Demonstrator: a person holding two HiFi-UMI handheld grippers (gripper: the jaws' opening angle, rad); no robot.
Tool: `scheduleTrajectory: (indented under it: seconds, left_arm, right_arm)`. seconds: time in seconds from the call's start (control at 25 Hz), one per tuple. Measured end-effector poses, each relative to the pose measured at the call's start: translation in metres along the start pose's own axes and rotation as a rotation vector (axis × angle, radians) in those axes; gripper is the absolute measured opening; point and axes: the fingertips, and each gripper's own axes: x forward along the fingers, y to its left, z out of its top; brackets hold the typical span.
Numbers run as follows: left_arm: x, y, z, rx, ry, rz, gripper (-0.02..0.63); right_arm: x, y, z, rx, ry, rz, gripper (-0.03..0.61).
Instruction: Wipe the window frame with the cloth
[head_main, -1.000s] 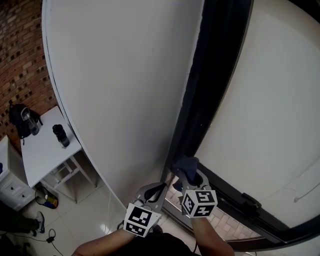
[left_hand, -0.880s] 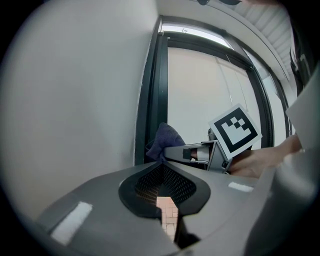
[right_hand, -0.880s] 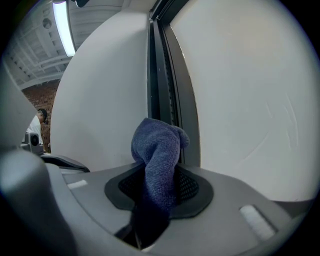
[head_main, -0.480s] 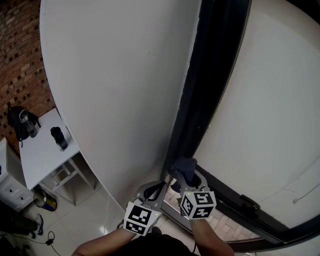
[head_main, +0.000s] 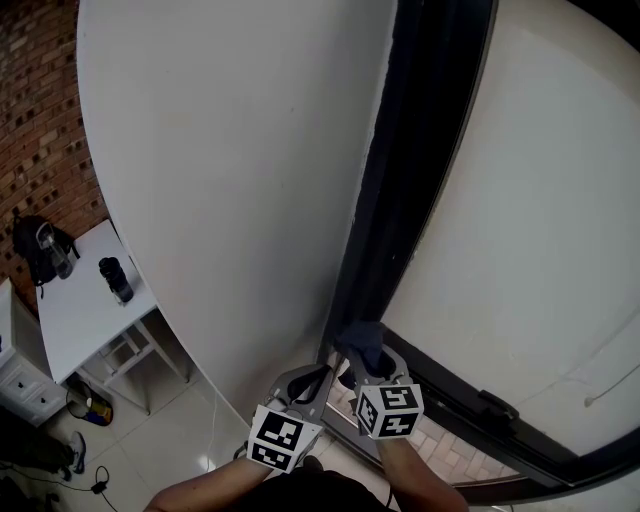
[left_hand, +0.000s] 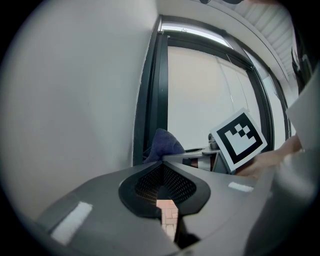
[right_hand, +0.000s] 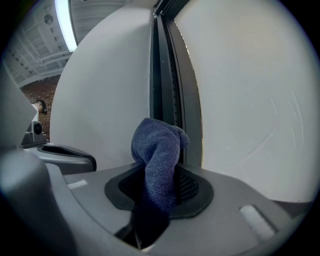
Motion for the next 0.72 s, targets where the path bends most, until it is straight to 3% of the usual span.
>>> scheduleTrajectory:
  seconds: [0.28,0.44,0.6,0.72]
  left_arm:
    - [0.003,0.004,0.009,0.010,-0.015,0.005,-0.006]
    - [0.005,0.003,0.030,0.008,-0.049,0.001,-0.006]
    - [0.005,-0.004,0.054,-0.060,-0.057,-0.057,-0.006]
    - [0.011,-0.008,0.075,-0.042,-0.065,-0.077,-0.005]
  right_arm:
    - [0.005,-0.009,0.000,-0.016,0.008,-0.033,0.127]
    - [-0.003,-0.014,0.027,-0.028,-0.031,-0.059,0.127]
    - [-0.008,-0.017,0.062,-0.049,-0.077,-0.075,0.127]
    - [-0.009,-0.019,0.080,-0.058,-0.091,-0.078,0.127]
